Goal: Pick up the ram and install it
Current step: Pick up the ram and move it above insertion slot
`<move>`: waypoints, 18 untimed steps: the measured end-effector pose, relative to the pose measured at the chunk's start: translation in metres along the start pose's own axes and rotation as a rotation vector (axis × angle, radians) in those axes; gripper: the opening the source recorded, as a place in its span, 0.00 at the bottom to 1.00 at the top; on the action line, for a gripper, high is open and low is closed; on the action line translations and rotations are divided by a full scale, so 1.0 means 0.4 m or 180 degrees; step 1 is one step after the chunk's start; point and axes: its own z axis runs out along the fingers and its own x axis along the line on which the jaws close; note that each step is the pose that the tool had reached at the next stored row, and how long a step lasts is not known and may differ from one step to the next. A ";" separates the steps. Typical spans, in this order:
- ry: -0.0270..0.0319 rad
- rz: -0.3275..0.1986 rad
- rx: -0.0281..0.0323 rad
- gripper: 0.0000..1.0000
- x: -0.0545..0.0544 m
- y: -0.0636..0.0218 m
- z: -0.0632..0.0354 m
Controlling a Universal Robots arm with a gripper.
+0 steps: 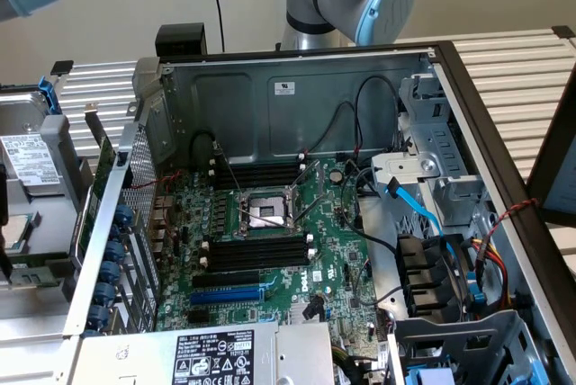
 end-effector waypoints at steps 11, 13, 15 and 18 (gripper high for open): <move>0.0012 0.0000 0.0001 0.12 -0.001 0.003 -0.065; 0.0014 0.0000 0.0001 0.12 -0.001 0.003 -0.080; 0.0017 0.0001 0.0001 0.12 -0.001 0.004 -0.094; 0.0023 0.0001 0.0001 0.12 -0.001 0.005 -0.115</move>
